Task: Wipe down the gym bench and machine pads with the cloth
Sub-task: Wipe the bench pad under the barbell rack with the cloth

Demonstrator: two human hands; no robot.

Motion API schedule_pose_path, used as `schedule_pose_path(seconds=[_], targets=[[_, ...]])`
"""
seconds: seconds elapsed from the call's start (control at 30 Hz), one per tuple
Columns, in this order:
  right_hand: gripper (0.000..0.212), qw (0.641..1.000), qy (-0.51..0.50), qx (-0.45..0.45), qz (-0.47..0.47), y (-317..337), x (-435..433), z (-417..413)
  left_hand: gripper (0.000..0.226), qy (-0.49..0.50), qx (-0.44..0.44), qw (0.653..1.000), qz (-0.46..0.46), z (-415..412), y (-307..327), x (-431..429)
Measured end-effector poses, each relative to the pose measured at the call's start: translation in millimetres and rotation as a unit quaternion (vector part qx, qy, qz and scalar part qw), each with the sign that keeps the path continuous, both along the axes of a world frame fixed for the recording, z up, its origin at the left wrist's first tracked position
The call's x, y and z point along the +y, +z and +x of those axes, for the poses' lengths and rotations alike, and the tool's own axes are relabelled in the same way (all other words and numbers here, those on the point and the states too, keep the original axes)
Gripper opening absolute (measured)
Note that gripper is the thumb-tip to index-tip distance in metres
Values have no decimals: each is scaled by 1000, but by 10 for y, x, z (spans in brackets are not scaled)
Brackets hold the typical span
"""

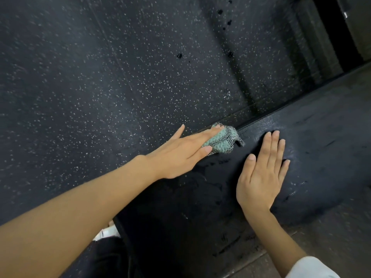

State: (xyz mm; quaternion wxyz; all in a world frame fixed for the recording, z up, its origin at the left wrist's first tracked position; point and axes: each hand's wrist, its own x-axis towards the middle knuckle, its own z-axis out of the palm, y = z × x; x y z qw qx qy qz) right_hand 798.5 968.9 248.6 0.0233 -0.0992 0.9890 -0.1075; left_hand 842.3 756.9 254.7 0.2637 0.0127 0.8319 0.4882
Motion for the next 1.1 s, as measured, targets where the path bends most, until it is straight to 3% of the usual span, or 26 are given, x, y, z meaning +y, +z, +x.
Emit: schedule_pose_path(seconds=[0.33,0.8,1.1], targets=[[60,1000,5,1,-13,2,25,-12,57,-7,-34,999,5,530,-18,-276],[60,998,64,-16,5,49,-89,163,55,-59,8,998,-10,303,-26,-269],[59,998,52,-22,12,43,-398,657,58,-47,-23,999,-12,1085,7,-633]])
